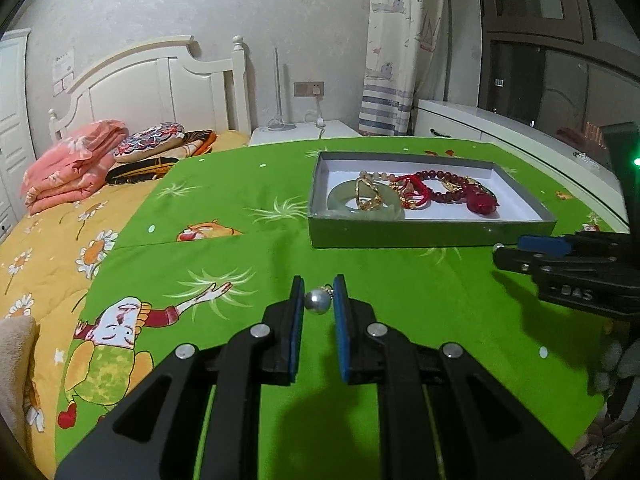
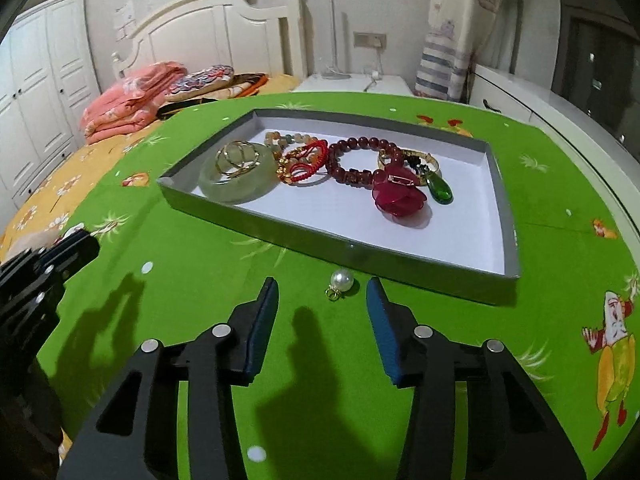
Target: Organize jewelry
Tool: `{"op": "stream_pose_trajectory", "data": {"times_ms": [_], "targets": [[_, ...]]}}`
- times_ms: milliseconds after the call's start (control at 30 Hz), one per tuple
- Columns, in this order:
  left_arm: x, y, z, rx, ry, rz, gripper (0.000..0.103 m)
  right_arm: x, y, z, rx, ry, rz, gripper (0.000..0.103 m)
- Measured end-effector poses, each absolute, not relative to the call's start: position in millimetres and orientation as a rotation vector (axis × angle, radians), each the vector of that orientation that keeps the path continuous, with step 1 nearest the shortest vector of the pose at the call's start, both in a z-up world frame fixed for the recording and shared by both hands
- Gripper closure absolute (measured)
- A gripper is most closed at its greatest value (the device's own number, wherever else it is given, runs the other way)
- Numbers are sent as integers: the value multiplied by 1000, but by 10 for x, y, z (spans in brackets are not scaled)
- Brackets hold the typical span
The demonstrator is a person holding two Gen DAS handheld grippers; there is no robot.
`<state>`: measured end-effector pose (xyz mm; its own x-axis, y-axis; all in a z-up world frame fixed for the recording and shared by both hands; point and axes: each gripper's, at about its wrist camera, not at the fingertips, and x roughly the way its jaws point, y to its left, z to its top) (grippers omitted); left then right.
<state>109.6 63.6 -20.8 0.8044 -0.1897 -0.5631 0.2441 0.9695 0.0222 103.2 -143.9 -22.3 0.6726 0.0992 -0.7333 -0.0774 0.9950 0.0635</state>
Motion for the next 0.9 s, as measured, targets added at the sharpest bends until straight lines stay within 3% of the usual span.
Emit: {"op": "stream_pose_trajectory", "data": {"times_ms": [600,900], "targets": [[1065,670,-205,74,573,-253,88,1248,-1347,-335,-27,892,15,88],[1061,670,-211,74,580,-246,88,1141,-1397,-283,4,860,52,88]]}}
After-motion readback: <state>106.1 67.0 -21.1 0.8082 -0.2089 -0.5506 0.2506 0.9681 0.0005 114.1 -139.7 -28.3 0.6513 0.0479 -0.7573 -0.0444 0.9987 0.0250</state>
